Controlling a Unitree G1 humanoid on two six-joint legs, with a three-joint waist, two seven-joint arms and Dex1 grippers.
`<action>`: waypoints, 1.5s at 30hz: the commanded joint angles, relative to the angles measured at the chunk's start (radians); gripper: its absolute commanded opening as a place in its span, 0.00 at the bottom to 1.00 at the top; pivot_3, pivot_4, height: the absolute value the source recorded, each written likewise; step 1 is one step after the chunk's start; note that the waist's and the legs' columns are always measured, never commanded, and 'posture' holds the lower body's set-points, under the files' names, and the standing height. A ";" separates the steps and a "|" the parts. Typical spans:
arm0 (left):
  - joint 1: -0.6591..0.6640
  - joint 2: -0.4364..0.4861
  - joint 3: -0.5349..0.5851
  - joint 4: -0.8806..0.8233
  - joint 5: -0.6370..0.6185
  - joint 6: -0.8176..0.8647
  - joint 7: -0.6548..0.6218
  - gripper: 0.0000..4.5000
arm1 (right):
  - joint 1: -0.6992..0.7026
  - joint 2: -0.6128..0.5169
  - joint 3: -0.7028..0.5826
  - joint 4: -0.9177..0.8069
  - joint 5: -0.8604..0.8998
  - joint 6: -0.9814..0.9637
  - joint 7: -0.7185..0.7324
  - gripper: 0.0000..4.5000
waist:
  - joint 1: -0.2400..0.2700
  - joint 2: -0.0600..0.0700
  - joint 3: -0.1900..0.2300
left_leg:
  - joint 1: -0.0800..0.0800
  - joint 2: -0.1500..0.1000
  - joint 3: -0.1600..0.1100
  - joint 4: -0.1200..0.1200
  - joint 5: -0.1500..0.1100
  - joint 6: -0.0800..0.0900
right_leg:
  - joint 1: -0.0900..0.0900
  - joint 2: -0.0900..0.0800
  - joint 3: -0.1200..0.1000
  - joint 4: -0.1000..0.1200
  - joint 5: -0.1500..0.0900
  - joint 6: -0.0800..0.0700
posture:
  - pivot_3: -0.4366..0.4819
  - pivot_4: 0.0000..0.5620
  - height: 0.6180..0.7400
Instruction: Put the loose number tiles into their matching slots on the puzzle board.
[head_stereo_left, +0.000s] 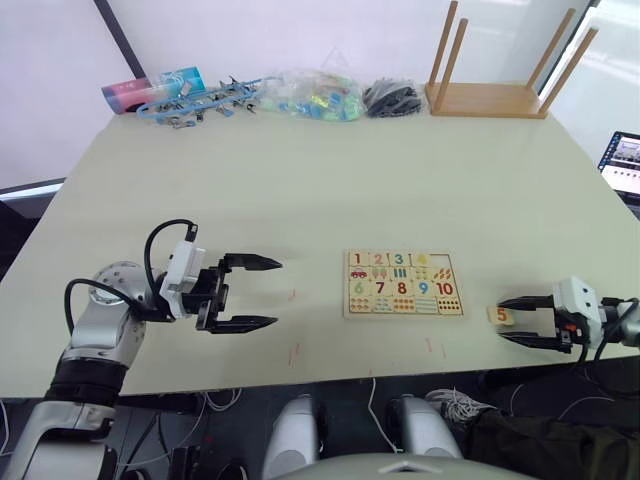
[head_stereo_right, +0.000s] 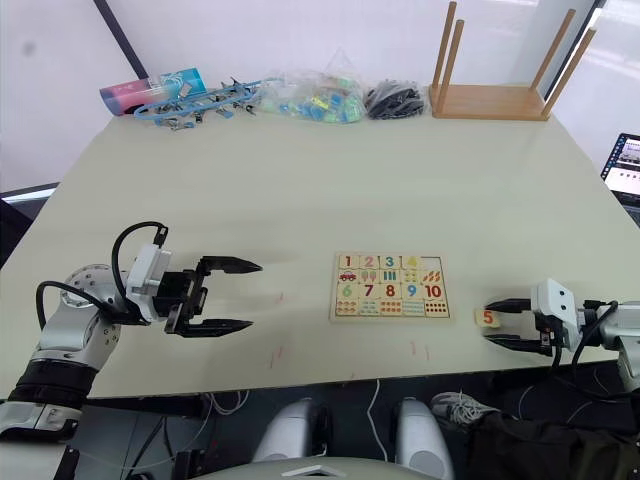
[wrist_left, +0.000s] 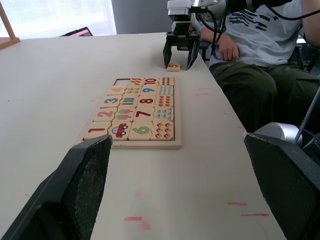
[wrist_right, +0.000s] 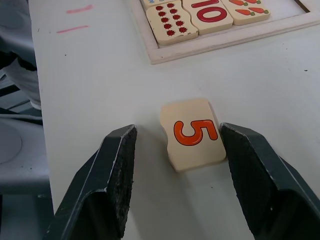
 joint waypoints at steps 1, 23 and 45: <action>-0.011 0.017 -0.002 -0.004 -0.018 -0.015 -0.032 1.00 | 0.016 -0.009 0.005 0.017 -0.036 -0.010 0.000 0.50 | 0.001 0.000 0.000 | 0.000 0.000 0.000 0.000 0.000 0.000 | 0.000 0.000 0.000 0.000 0.000 0.000 | 0.48 0.27 0.99; -0.007 -0.007 0.034 -0.018 -0.016 0.003 -0.032 1.00 | -0.094 -0.098 -0.015 -0.303 -0.017 0.367 -0.108 0.21 | 0.000 0.003 0.002 | -0.002 0.000 0.000 0.000 0.000 0.000 | -0.001 -0.001 0.001 0.000 0.000 0.000 | 0.48 0.27 0.99; 0.132 -0.068 0.195 -0.207 0.008 0.108 0.179 1.00 | -0.585 0.019 0.348 -0.222 -0.319 0.583 -0.116 0.21 | 0.001 0.003 0.003 | -0.005 0.000 0.001 -0.002 0.000 0.000 | -0.004 -0.001 0.000 -0.002 0.000 0.000 | 0.48 0.27 0.99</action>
